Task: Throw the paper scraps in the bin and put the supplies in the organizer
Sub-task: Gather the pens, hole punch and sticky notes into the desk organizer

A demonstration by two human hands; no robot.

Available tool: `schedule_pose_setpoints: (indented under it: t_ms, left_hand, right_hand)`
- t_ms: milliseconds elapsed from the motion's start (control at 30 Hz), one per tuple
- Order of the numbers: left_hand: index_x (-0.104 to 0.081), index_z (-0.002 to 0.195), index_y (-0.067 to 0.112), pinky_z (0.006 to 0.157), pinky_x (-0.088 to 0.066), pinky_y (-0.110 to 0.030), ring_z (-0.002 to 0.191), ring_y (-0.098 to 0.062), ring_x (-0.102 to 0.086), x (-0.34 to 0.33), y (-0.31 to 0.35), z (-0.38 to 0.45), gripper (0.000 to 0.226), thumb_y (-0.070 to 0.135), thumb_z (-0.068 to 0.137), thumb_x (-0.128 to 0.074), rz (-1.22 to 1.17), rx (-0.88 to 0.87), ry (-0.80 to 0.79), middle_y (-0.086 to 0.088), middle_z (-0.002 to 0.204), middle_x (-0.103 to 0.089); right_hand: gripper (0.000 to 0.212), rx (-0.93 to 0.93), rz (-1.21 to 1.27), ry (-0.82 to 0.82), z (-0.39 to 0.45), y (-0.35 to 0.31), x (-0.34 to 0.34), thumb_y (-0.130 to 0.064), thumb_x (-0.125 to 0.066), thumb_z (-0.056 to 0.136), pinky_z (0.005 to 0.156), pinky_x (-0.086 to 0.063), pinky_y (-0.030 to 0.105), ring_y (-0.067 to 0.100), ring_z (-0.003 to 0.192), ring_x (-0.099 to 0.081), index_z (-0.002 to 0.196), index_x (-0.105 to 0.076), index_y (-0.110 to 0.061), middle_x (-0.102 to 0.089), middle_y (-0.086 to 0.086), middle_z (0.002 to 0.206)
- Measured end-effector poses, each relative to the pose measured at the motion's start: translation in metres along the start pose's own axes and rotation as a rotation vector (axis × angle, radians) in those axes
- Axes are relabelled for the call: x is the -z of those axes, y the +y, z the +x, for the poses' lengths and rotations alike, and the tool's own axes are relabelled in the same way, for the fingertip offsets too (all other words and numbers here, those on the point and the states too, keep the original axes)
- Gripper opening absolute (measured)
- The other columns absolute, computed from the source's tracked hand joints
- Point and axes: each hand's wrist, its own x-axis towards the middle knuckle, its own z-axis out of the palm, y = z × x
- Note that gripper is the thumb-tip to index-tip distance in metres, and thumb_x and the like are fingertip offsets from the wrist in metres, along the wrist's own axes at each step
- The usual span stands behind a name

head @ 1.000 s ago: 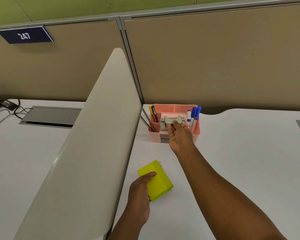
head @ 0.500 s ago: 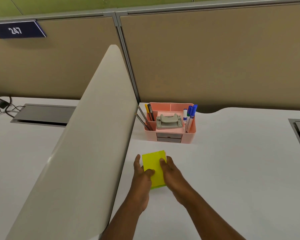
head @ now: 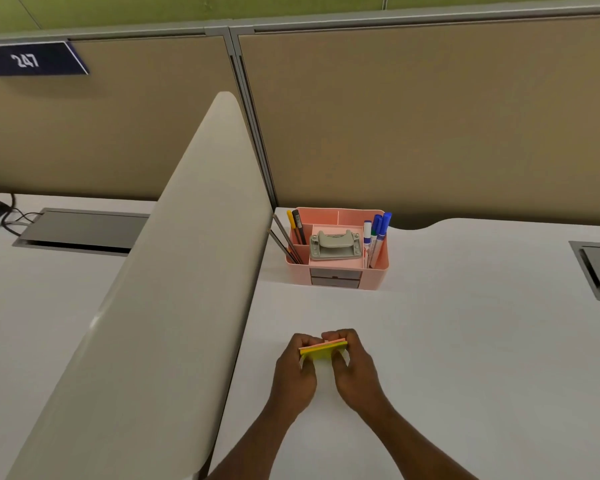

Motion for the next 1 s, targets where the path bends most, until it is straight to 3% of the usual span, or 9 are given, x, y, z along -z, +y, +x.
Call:
schedule_pose_setpoints:
  t_ms: [100,300,400,500,667,767,867,933,1000]
  left_hand:
    - [-0.057,0.098,0.02,0.081,-0.048,-0.013,0.092,-0.007,-0.063,-0.008,-0.008,0.0,0.029,-0.007,0.094,-0.049,-0.012,0.037,0.017,0.008,0.095,-0.065]
    - [-0.051,0.099,0.02,0.076,-0.045,-0.006,0.089,-0.005,-0.06,-0.008,-0.006,0.004,0.021,-0.001,0.097,-0.048,0.019,0.075,0.024,0.004,0.097,-0.061]
    - [-0.051,0.106,0.016,0.073,-0.043,-0.005,0.09,-0.013,-0.06,-0.003,-0.003,0.009,0.02,-0.002,0.096,-0.048,0.041,0.074,0.004,0.0,0.099,-0.061]
    - [-0.051,0.115,0.011,0.073,-0.043,-0.005,0.096,-0.017,-0.061,0.003,0.005,0.015,0.022,0.0,0.095,-0.051,0.068,0.057,-0.009,-0.005,0.104,-0.062]
    - [-0.051,0.115,0.005,0.065,-0.041,-0.012,0.082,-0.021,-0.062,0.015,0.031,0.038,0.023,-0.001,0.093,-0.052,0.136,-0.032,-0.026,-0.012,0.098,-0.065]
    - [-0.053,0.118,0.008,0.062,-0.042,-0.002,0.073,-0.005,-0.056,0.028,0.051,0.057,0.027,0.0,0.092,-0.053,0.134,-0.113,-0.048,-0.004,0.099,-0.064]
    - [-0.05,0.121,0.011,0.063,-0.043,-0.003,0.074,-0.002,-0.058,0.034,0.069,0.071,0.029,0.002,0.094,-0.052,0.132,-0.216,-0.032,0.001,0.097,-0.062]
    - [-0.046,0.122,0.012,0.072,-0.047,-0.013,0.084,-0.009,-0.062,0.033,0.075,0.076,0.03,0.004,0.094,-0.051,0.164,-0.309,0.096,-0.005,0.105,-0.064]
    - [-0.045,0.133,0.011,0.093,-0.049,-0.026,0.114,-0.018,-0.057,0.031,0.075,0.082,0.04,0.009,0.094,-0.052,0.243,-0.366,0.242,-0.009,0.127,-0.059]
  right_hand:
    - [0.034,-0.004,0.03,0.0,-0.002,0.011,-0.01,0.011,-0.042,0.091,0.087,-0.05,0.02,0.006,0.101,-0.061,0.111,-0.055,-0.013,-0.065,-0.007,0.108]
    - [0.028,0.01,0.029,-0.005,0.002,0.014,-0.013,0.005,-0.04,0.095,0.09,-0.05,0.03,0.01,0.102,-0.06,0.112,-0.055,-0.012,-0.063,-0.004,0.108]
    - [0.024,0.059,-0.101,0.049,0.007,0.01,-0.003,-0.004,-0.049,0.094,0.087,-0.049,0.026,0.017,0.103,-0.061,0.116,-0.052,-0.014,-0.062,-0.003,0.109]
    - [0.04,0.218,-0.277,0.157,0.01,-0.006,0.014,-0.01,-0.06,0.089,0.098,-0.044,0.027,0.013,0.116,-0.054,0.129,-0.052,-0.014,-0.059,-0.001,0.126]
    - [0.041,0.388,-0.734,-0.038,0.037,-0.057,0.05,-0.02,-0.064,0.088,0.097,-0.044,0.033,0.021,0.114,-0.056,0.128,-0.054,-0.02,-0.059,0.003,0.128]
    - [0.043,0.331,-0.757,-0.127,0.057,-0.087,0.067,-0.024,-0.065,0.089,0.094,-0.045,0.032,0.019,0.112,-0.055,0.129,-0.05,-0.025,-0.058,0.0,0.126]
    - [0.052,0.265,-0.783,-0.187,0.072,-0.113,0.08,-0.015,-0.068,0.086,0.09,-0.049,0.034,0.02,0.112,-0.056,0.132,-0.047,-0.025,-0.059,-0.001,0.127]
    - [0.047,0.268,-0.749,-0.133,0.08,-0.125,0.093,-0.012,-0.065,0.086,0.083,-0.048,0.033,0.023,0.107,-0.058,0.129,-0.05,-0.024,-0.06,0.002,0.124]
    - [0.038,0.321,-0.661,-0.004,0.09,-0.134,0.11,-0.009,-0.058,0.087,0.078,-0.046,0.032,0.029,0.1,-0.06,0.124,-0.054,-0.021,-0.063,0.007,0.118]
